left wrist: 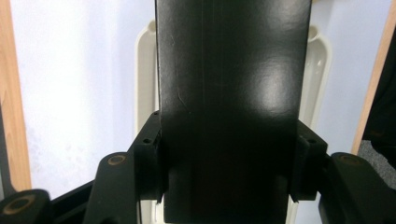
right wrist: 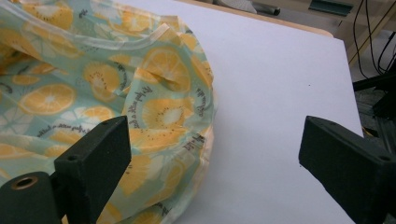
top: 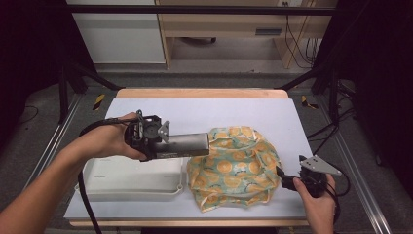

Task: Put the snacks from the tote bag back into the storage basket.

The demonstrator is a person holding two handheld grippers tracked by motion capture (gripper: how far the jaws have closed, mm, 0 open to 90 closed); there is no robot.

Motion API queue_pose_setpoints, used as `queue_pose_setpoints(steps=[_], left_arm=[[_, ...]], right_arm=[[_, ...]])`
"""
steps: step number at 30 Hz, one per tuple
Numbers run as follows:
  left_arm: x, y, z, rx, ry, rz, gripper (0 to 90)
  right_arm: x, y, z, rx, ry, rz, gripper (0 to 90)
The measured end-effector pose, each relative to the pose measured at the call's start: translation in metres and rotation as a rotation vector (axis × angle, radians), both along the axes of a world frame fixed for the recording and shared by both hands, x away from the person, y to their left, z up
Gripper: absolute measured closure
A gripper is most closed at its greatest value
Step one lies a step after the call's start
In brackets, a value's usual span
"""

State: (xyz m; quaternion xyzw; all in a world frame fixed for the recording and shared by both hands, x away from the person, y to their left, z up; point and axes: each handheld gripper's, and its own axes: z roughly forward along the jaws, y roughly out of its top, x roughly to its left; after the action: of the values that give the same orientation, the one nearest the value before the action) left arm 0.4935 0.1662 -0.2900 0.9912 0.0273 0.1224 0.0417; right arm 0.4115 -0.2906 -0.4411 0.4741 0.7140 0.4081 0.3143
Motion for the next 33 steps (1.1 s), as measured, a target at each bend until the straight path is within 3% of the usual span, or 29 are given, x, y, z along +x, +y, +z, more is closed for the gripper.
queue_pose_setpoints(steps=[10,15,26,33], left_arm=[[0.007,0.025,0.002,0.002,-0.013,0.025,43.0],[0.015,0.032,-0.005,0.016,0.001,0.031,43.0],[0.034,0.048,-0.023,0.006,0.016,0.028,43.0],[0.031,0.058,-0.029,-0.009,0.023,0.030,43.0]], right_arm=[[-0.001,-0.004,-0.002,-0.006,-0.001,-0.015,8.3],[-0.004,-0.011,0.000,0.052,-0.012,-0.027,7.7],[-0.015,-0.013,-0.003,0.059,-0.011,-0.018,7.5],[-0.014,-0.014,-0.006,0.070,0.001,-0.025,7.4]])
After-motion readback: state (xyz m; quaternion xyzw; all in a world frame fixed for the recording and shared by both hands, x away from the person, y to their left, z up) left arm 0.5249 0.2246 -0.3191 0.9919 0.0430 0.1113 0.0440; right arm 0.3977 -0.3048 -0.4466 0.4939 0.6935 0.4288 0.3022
